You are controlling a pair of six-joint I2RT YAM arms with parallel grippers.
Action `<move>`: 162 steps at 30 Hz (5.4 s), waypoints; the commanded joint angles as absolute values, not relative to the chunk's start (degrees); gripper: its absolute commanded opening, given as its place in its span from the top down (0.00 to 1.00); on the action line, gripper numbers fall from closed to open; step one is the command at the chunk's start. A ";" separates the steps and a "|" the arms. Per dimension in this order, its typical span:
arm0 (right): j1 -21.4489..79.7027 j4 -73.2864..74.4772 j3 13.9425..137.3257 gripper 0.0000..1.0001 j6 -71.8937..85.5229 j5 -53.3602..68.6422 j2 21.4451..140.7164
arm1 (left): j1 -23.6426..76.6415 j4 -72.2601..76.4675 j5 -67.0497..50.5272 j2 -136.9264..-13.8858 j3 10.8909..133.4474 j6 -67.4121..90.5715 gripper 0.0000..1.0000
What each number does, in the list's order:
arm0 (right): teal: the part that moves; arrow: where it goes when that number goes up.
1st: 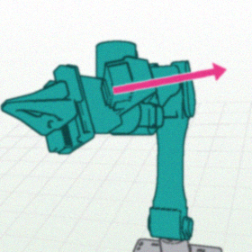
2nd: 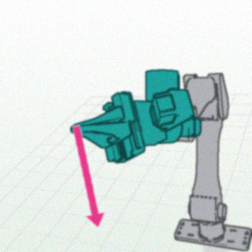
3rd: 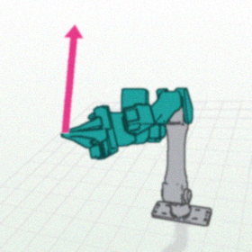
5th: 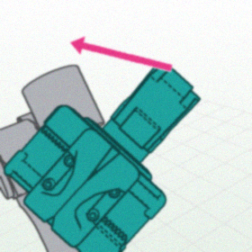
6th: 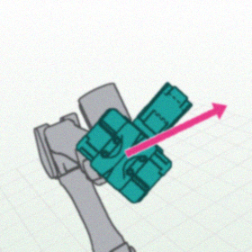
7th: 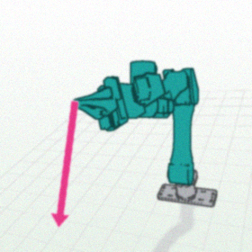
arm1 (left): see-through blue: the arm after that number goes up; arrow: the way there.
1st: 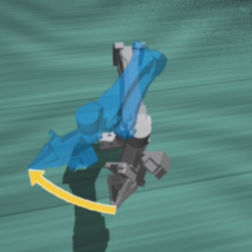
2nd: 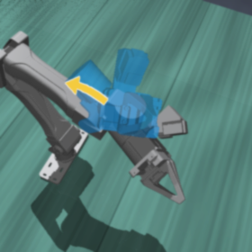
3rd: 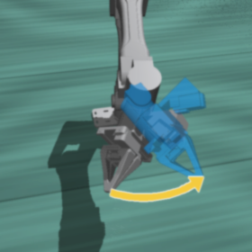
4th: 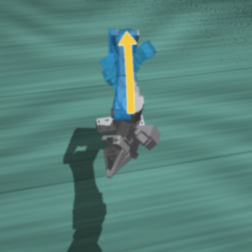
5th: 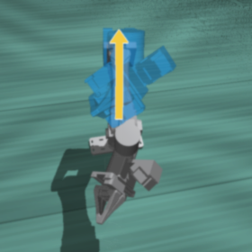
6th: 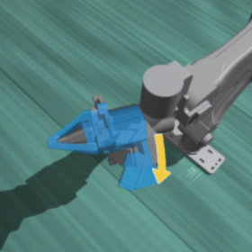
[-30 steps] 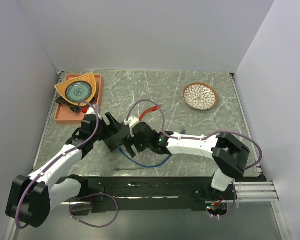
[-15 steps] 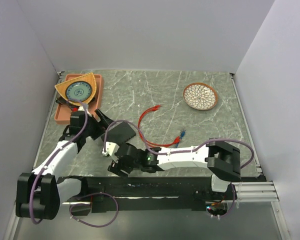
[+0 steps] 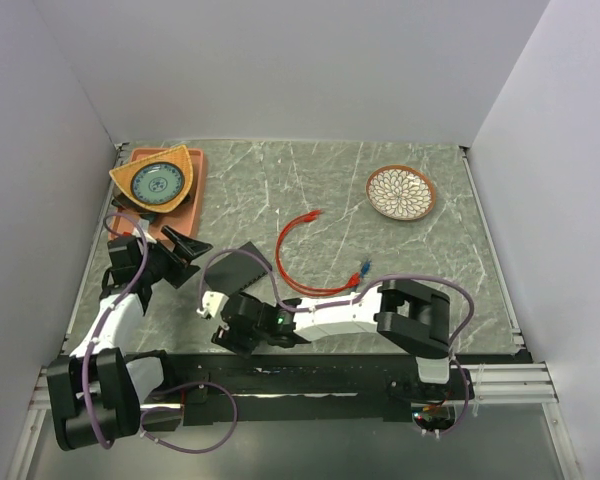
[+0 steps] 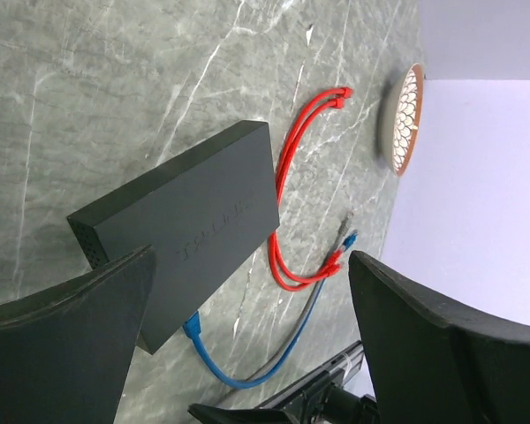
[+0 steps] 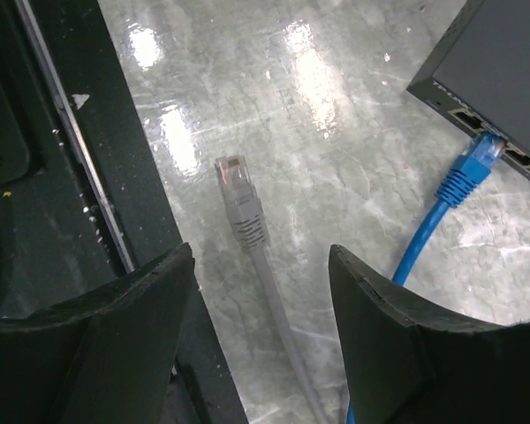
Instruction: Insert the plug into the switch port
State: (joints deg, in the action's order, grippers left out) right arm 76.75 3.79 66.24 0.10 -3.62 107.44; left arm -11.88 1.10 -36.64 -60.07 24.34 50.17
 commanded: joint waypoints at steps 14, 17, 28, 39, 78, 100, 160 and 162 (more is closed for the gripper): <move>77.96 7.29 74.09 0.90 -2.55 -4.75 115.57 | -15.20 1.94 -42.10 -59.77 24.78 47.46 0.04; 77.87 6.95 73.66 1.00 -2.63 -4.83 114.88 | -15.47 1.50 -42.01 -59.85 24.96 46.85 0.04; 77.96 3.08 64.35 1.00 -5.18 -3.08 97.84 | -15.64 1.58 -41.84 -60.56 24.70 46.23 0.04; 77.70 5.88 60.29 1.00 -9.05 -3.86 76.21 | -15.73 2.11 -41.84 -61.08 24.61 45.88 0.04; 58.11 12.93 60.48 1.00 -8.45 -1.95 54.66 | -10.29 3.69 -40.53 -54.76 28.29 45.09 0.04; 50.71 -11.16 48.52 1.00 8.88 18.37 82.44 | 14.06 13.27 -31.47 -60.82 26.98 50.28 0.14; 32.87 -27.25 46.23 1.00 21.80 66.19 82.09 | 34.27 32.17 -35.77 -57.22 29.00 45.97 0.78; 32.87 -26.81 46.32 1.00 21.71 65.74 81.83 | 34.54 31.73 -35.24 -57.30 29.18 45.62 0.87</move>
